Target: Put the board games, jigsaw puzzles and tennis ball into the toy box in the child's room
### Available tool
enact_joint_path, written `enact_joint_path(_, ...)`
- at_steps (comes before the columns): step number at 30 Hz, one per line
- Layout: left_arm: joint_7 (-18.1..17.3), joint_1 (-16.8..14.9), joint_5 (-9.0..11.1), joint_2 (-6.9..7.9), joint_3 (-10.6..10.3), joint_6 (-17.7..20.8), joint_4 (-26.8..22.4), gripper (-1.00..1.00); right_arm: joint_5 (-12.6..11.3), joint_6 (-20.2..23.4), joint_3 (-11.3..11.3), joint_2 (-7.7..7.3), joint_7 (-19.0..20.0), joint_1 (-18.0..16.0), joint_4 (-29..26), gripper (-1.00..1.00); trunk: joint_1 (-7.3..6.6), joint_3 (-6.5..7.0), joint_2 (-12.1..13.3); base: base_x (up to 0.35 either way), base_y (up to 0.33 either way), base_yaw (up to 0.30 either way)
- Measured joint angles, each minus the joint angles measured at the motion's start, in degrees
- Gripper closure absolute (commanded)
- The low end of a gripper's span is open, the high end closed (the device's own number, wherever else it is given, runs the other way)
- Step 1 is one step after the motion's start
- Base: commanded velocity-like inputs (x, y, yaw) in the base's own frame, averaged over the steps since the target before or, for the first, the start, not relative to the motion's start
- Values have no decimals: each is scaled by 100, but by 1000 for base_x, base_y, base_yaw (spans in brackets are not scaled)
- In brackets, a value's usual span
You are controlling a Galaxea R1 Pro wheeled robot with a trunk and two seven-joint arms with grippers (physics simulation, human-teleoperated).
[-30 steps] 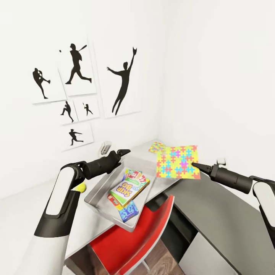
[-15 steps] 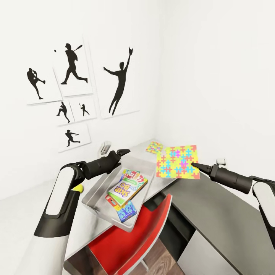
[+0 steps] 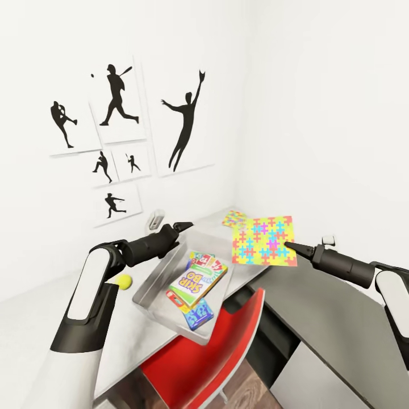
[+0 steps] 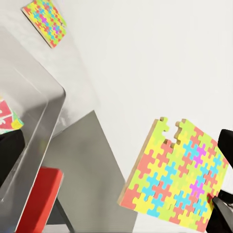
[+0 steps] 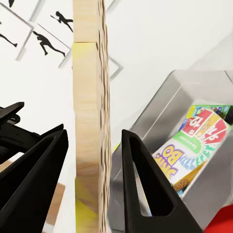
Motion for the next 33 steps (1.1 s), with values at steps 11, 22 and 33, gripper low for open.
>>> enact_joint_path(11, 4, 0, -1, 1, -4, 6, 0, -100, 14, 1, 4, 6, -3, 0, -7, 100, 0, 0, 0, 0, 245, -165)
enact_joint_path(22, 9, 1, -6, 9, 23, 5, 0, -100, 13, 2, 11, 40, -293, -1, 1, 100, 0, 0, 0, 0, 28, -13)
enact_joint_path(33, 9, 0, -8, 9, 31, 7, 0, -100, -1, 2, 12, 45, -449, -1, 4, 100, 0, 0, 0, 0, 180, -1)
